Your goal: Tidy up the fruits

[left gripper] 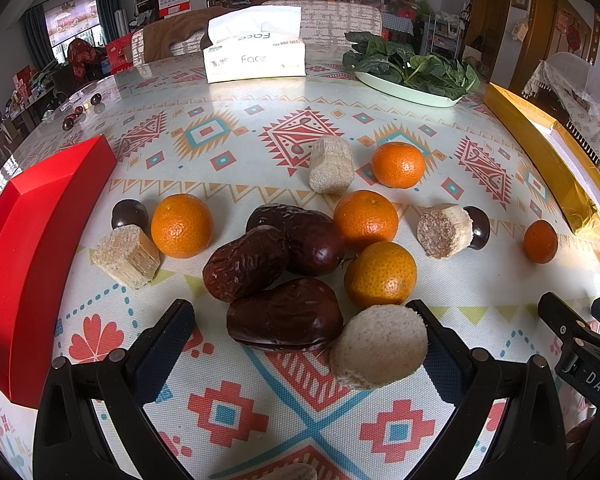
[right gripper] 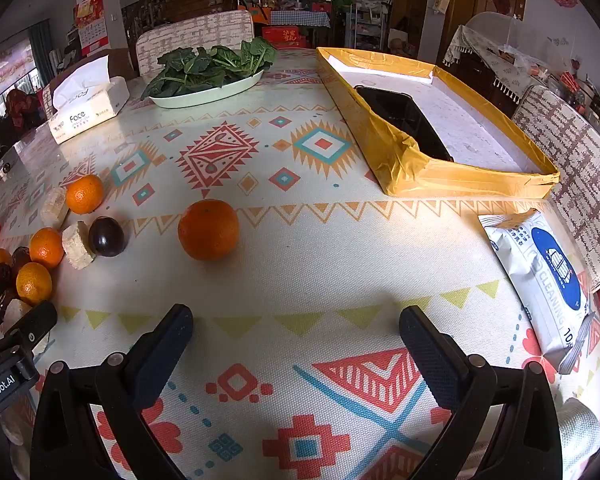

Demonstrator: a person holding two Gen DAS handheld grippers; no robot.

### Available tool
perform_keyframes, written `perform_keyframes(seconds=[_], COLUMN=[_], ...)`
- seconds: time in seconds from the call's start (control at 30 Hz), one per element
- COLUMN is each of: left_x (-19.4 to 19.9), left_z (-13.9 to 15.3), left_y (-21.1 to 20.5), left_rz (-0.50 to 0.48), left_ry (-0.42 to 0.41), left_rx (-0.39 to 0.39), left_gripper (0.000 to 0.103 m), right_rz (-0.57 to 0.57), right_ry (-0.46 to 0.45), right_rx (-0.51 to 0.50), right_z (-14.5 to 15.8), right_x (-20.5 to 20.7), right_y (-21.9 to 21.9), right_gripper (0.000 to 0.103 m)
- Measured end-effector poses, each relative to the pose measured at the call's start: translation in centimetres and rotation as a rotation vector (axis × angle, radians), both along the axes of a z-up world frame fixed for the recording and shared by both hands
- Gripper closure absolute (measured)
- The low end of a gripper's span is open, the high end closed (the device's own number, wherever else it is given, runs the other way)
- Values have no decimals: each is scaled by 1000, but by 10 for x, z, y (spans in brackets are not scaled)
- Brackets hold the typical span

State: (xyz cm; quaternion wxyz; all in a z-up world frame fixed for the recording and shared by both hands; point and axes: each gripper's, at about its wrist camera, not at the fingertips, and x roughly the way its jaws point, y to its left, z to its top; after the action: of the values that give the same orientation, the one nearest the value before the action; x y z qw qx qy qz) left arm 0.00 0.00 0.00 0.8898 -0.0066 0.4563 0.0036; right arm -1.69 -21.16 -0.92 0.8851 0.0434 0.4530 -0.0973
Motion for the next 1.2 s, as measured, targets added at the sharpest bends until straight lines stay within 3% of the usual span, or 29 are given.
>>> perform_keyframes(seconds=[0.7, 1.2], left_x=[0, -17], left_z=[0, 2], left_y=[0, 1], left_rz=[-1, -121], left_ry=[1, 60], left_rx=[1, 5], left_gripper=[0, 0], right_rz=[0, 0], right_ry=[0, 0], right_rx=[0, 0], right_z=[0, 0], right_x=[0, 0], right_y=[0, 0], right_gripper=[0, 0])
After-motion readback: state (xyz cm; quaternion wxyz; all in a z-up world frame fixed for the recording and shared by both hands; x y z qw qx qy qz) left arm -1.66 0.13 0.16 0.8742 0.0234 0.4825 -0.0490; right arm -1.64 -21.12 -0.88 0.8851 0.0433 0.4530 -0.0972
